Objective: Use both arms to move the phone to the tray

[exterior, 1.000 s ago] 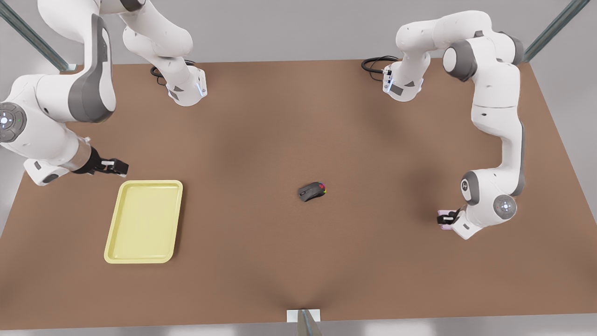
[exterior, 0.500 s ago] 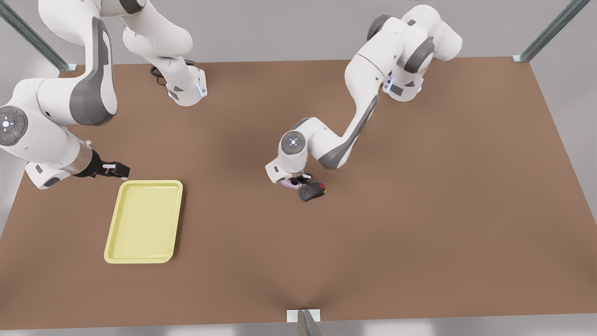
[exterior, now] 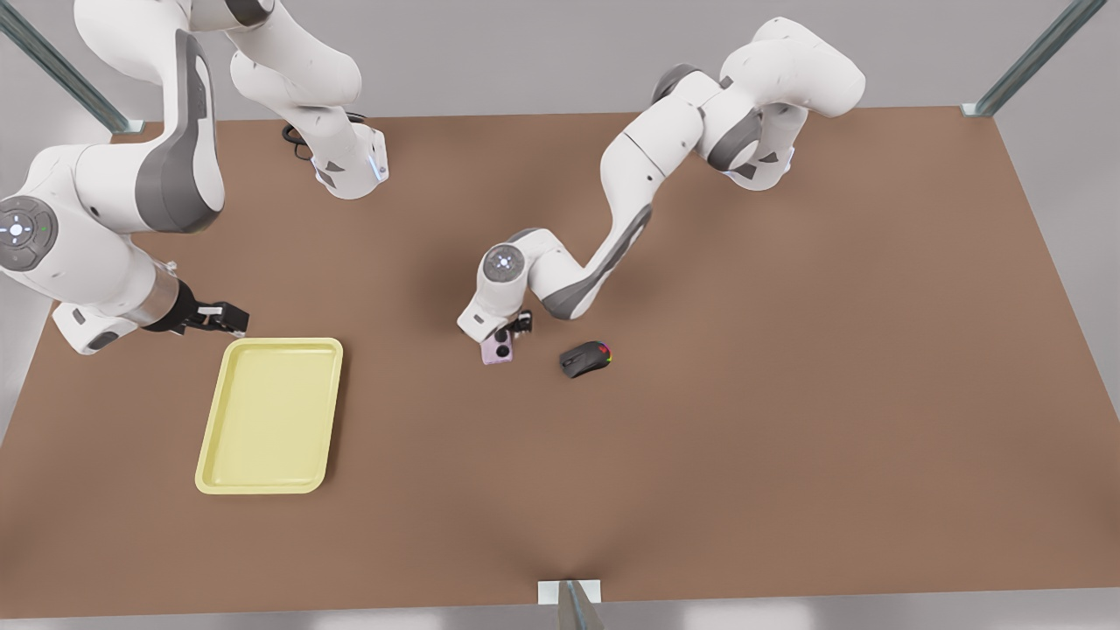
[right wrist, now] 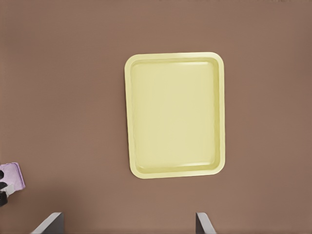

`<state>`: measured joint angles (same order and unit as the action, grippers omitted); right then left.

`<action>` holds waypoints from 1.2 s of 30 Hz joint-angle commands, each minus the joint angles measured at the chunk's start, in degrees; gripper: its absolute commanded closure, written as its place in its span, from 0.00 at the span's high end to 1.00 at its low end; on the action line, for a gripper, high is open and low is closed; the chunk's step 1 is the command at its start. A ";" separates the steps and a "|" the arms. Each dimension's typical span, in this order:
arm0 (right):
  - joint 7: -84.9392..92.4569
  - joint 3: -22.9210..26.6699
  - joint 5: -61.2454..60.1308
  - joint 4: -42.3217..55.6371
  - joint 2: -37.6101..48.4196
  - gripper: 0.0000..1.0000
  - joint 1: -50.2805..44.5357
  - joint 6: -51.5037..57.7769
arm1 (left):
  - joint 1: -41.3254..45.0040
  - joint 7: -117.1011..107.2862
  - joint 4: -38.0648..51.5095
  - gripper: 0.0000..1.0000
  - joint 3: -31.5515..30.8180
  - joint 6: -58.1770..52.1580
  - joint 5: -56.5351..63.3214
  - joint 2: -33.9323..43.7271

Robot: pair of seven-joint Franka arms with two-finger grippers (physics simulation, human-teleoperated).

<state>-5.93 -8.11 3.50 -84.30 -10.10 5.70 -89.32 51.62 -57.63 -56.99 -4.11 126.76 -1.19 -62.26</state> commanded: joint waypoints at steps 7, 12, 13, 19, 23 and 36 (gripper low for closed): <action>0.66 -14.83 -1.12 4.58 -6.77 1.00 -5.24 0.03 | -32.18 37.31 -0.40 1.00 0.59 -51.08 3.47 29.83; -9.97 -14.30 -1.21 0.99 -6.86 1.00 -7.55 -1.11 | -42.57 51.22 -36.10 1.00 1.91 -36.91 3.39 54.80; -14.00 -14.39 -1.21 0.11 -7.30 1.00 -7.99 -1.73 | -42.56 51.48 -32.67 1.00 1.91 -41.92 3.30 53.05; -28.17 -14.74 0.54 -6.05 -17.22 1.00 -16.69 -24.31 | -43.00 53.94 -28.09 1.00 4.46 -50.82 -0.83 51.98; -36.34 -14.30 4.49 6.60 -29.70 1.00 -21.87 -25.64 | -43.00 54.12 -28.00 1.00 4.37 -50.64 -1.36 52.07; -38.98 -14.74 4.68 -8.86 -27.69 1.00 -22.75 -36.27 | -43.00 54.20 -28.00 1.00 4.46 -50.21 -2.23 51.54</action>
<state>-32.75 -22.68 8.28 -92.29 -38.07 -17.15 -119.91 8.62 -13.97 -85.02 0.34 76.74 -3.35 -10.77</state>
